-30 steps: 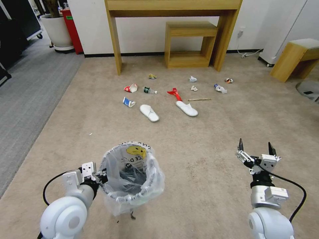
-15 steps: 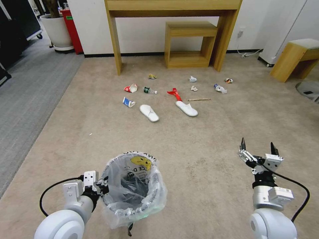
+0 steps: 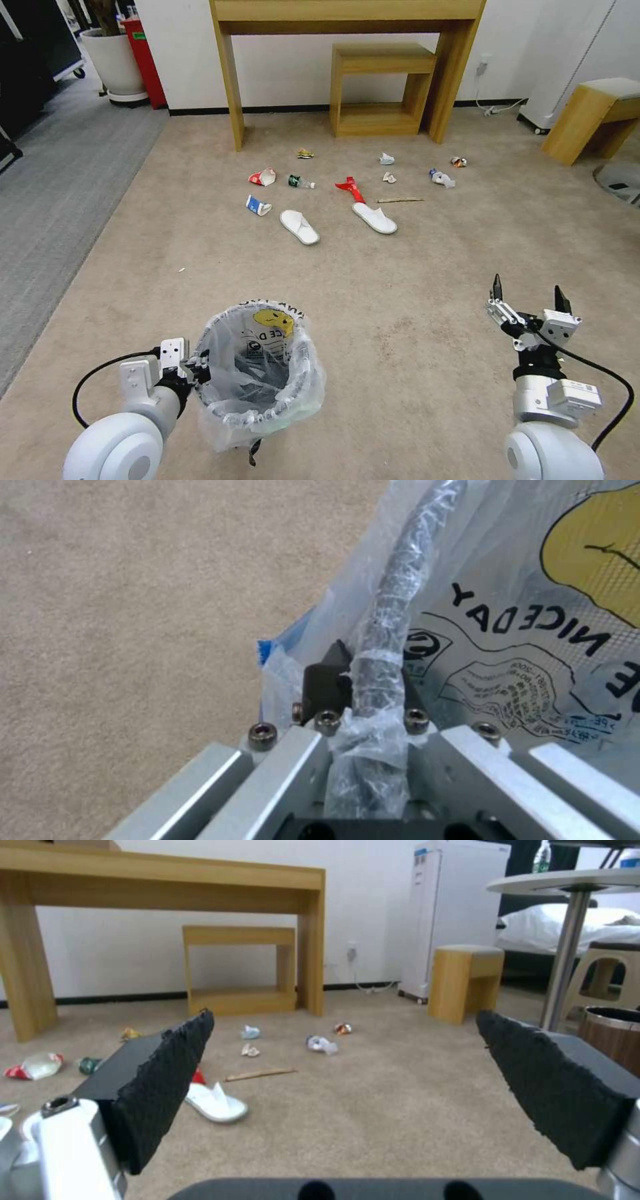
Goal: Pick up the trash bin and place the garbage on the floor into it.
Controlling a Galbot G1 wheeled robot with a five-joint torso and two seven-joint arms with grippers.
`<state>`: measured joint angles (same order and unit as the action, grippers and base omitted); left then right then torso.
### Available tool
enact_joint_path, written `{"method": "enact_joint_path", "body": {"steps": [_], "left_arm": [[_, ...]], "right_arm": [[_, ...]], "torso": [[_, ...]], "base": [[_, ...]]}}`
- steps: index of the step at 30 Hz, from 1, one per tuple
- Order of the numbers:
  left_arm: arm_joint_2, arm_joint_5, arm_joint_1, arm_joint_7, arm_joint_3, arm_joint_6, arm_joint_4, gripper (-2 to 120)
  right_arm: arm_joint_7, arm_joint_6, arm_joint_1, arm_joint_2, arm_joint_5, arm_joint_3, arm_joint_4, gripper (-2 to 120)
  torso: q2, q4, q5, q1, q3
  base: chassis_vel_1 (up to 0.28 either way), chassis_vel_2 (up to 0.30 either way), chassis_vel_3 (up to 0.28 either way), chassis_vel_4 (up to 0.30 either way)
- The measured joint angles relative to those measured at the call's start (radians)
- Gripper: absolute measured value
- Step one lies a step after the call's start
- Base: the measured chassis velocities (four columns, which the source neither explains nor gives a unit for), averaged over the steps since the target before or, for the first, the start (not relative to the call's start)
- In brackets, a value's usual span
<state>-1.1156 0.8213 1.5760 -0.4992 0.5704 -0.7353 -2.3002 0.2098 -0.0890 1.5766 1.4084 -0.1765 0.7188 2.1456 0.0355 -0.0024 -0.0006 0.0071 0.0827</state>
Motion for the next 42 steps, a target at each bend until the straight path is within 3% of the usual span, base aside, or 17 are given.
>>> {"method": "enact_joint_path", "body": {"steps": [12,42], "left_arm": [[-0.001,0.010,-0.023,-0.004,-0.002,0.000,0.022,1],[-0.005,0.008,-0.035,-0.004,0.001,0.000,0.041,1]], "right_arm": [[-0.024,0.000,-0.002,0.006,0.008,0.003,-0.004,100],[-0.032,0.009,-0.020,0.002,0.003,-0.005,-0.019,100]], "torso": [[0.000,-0.0001,0.0000,0.000,0.000],[0.000,-0.0001,0.0001,0.000,0.000]], "base": [[-0.014,0.013,0.014,-0.012],[-0.109,0.109,0.117,-0.112]]}}
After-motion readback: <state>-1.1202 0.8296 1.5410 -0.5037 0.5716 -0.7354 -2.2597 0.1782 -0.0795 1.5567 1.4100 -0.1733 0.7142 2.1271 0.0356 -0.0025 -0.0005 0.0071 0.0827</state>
